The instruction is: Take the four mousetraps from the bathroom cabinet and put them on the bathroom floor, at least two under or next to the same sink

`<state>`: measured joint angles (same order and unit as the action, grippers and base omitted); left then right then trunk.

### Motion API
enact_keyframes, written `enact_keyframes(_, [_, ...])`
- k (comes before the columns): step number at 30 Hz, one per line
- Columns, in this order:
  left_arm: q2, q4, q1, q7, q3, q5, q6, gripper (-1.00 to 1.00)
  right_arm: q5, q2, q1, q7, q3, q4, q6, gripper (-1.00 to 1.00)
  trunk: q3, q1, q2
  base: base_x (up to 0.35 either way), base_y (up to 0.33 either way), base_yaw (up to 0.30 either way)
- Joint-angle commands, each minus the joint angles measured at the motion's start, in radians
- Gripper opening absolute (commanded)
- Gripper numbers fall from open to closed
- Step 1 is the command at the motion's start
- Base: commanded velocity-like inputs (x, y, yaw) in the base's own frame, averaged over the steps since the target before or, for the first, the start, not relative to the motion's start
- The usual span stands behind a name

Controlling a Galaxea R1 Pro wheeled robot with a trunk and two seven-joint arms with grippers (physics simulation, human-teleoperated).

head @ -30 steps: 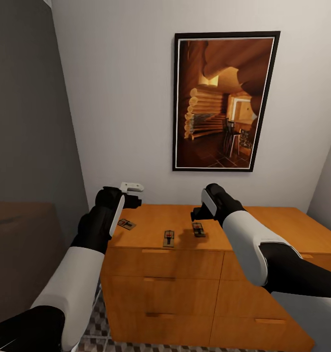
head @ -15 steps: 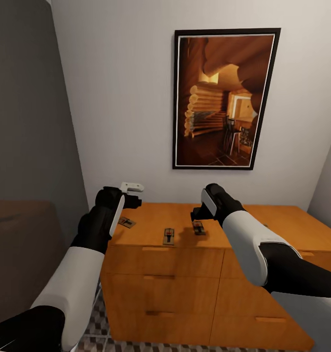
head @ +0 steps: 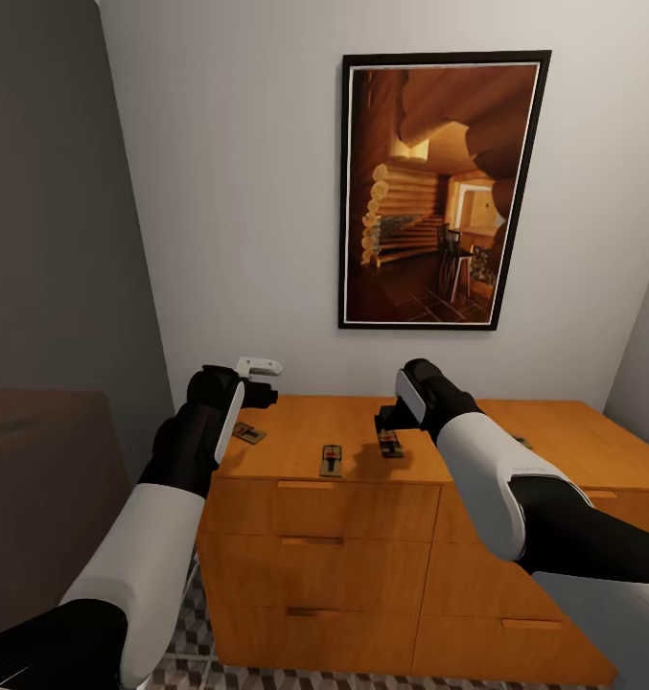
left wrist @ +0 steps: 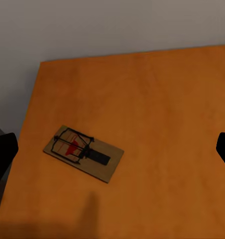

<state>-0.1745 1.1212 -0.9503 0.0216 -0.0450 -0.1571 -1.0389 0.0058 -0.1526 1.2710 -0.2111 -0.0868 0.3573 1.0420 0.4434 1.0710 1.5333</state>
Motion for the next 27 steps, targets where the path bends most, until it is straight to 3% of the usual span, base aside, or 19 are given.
enact_keyframes(1, [0.000,0.001,-0.001,0.002,-0.001,-0.001,-0.004,1.00,0.000,-0.001,0.001,-0.005,-0.008,0.001,0.003,1.00,0.001,0.000,0.001,0.000,0.000,0.000])
enact_keyframes(13, [0.000,-0.001,-0.001,0.001,-0.001,0.000,-0.003,1.00,0.000,-0.002,0.001,-0.005,-0.008,0.007,0.003,1.00,0.039,0.046,0.085,0.000,0.000,0.000])
enact_keyframes(27, [0.000,0.002,-0.001,0.001,-0.001,-0.002,-0.003,1.00,0.000,-0.006,0.001,-0.006,-0.008,0.008,0.003,1.00,0.039,0.046,0.085,0.000,0.000,0.000])
